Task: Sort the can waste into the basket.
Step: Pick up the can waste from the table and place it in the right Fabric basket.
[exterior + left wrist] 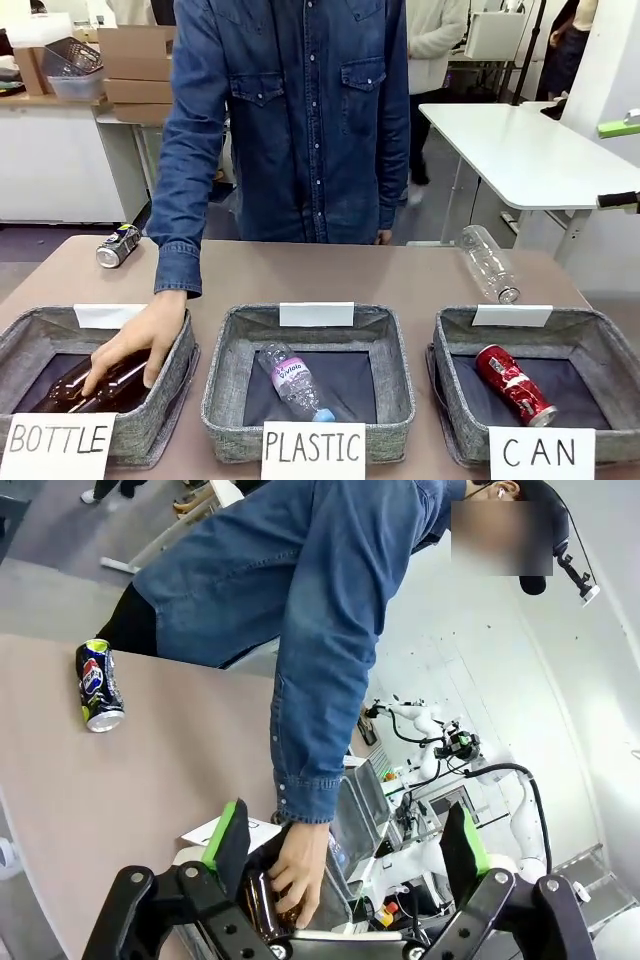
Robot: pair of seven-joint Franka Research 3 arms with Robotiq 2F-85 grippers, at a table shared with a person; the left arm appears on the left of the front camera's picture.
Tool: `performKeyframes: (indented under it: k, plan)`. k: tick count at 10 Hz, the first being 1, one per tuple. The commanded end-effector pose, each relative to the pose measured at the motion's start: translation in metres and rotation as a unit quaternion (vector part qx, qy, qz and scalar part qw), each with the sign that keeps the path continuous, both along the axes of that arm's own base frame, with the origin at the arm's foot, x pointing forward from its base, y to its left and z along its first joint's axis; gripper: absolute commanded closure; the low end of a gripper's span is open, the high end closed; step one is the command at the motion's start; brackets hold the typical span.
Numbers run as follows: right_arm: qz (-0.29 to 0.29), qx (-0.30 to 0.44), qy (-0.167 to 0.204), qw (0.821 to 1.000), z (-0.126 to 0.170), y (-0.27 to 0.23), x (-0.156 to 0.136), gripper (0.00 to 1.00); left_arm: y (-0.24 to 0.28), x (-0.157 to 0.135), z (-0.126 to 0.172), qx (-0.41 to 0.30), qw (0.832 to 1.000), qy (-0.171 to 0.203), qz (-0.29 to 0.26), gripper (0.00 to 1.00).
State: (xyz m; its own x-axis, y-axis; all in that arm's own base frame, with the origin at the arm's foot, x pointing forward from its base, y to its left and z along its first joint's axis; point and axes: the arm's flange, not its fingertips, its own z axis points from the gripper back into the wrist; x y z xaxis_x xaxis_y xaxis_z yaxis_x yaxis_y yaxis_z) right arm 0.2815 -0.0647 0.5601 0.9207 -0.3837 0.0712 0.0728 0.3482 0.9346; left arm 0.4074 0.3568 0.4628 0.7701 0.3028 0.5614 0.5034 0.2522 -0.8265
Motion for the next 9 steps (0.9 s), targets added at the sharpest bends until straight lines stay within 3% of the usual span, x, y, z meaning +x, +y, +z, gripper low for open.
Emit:
performKeyframes:
  k: [1,3,5,7,9]
  plan:
    - [0.007,-0.006,-0.01,1.0,0.001,-0.002,0.001,0.0,-0.001,0.0,0.001,0.012,1.0,0.004,-0.004,0.0]
    - [0.007,-0.006,-0.01,1.0,0.001,-0.002,0.001,0.0,-0.006,0.005,0.0,0.017,1.0,0.013,-0.01,0.0]
    - [0.007,-0.006,-0.01,1.0,0.001,-0.002,0.001,0.0,-0.039,0.028,-0.003,0.069,0.996,0.043,-0.047,0.0]
    - [0.007,-0.006,-0.01,1.0,0.001,-0.002,0.001,0.0,-0.092,0.064,-0.006,0.17,0.979,0.078,-0.085,0.0]
    - [0.007,-0.006,-0.01,1.0,0.001,-0.002,0.001,0.0,-0.147,0.113,-0.02,0.323,0.938,0.109,-0.059,0.0]
